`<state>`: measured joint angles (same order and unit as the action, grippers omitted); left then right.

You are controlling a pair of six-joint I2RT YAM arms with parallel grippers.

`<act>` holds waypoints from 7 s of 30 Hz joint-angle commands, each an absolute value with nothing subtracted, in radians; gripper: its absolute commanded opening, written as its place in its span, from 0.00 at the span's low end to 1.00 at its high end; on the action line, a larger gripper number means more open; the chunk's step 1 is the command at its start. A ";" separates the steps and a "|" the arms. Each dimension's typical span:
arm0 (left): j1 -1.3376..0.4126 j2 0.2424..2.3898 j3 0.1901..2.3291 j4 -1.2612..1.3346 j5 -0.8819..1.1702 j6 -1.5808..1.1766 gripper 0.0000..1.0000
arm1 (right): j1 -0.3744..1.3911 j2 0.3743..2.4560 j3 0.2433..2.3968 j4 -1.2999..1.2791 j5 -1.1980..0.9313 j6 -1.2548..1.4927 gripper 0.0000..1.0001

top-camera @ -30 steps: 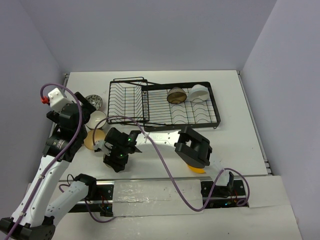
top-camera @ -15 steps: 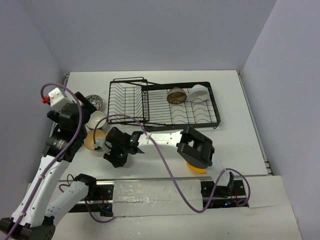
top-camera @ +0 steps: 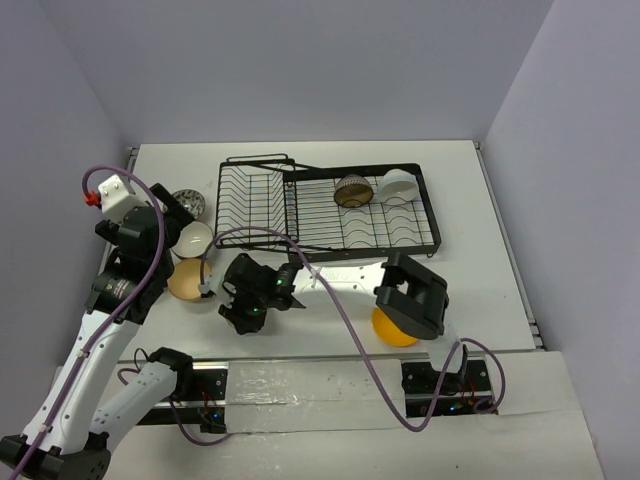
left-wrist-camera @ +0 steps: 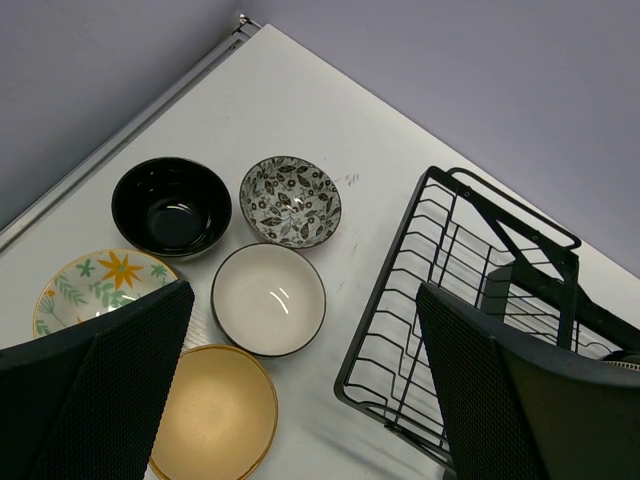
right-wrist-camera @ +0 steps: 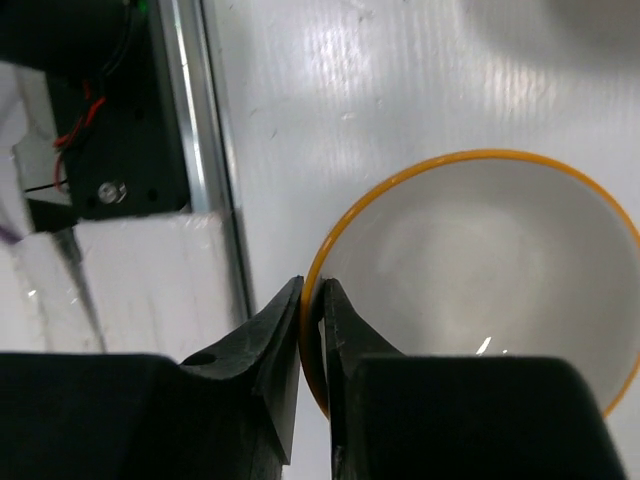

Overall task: Load the bowls into the dish rack
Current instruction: Pick up the bowl from the corner of the board, then place the bowl in the dish rack.

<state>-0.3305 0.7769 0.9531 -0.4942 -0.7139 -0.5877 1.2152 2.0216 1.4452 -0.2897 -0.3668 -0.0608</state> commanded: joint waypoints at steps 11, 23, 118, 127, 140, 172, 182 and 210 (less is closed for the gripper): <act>-0.325 0.775 0.965 -0.463 -0.673 -0.571 0.98 | 1.218 1.781 1.321 -0.307 -0.428 0.046 0.00; -0.325 0.776 0.965 -0.459 -0.653 -0.568 0.97 | 1.207 1.671 1.264 -0.287 -0.431 0.066 0.00; -0.692 0.822 0.950 -0.469 -0.778 -0.563 0.99 | 0.649 1.752 0.644 1.767 0.588 0.801 0.00; -0.718 0.830 0.950 -0.474 -0.804 -0.561 0.99 | 0.649 1.802 0.684 1.767 0.569 0.766 0.00; -0.733 0.825 0.945 -0.469 -0.810 -0.557 0.99 | 0.614 1.850 0.690 1.767 0.519 0.785 0.00; -0.752 0.801 0.945 -0.462 -0.802 -0.548 0.99 | 0.614 1.844 0.548 1.769 0.526 0.824 0.02; -0.752 0.788 0.942 -0.462 -0.815 -0.543 0.99 | 0.632 1.818 0.505 1.767 0.545 0.838 0.23; -0.752 0.776 0.942 -0.459 -0.828 -0.535 0.99 | 0.637 1.911 0.621 1.763 0.396 0.822 0.00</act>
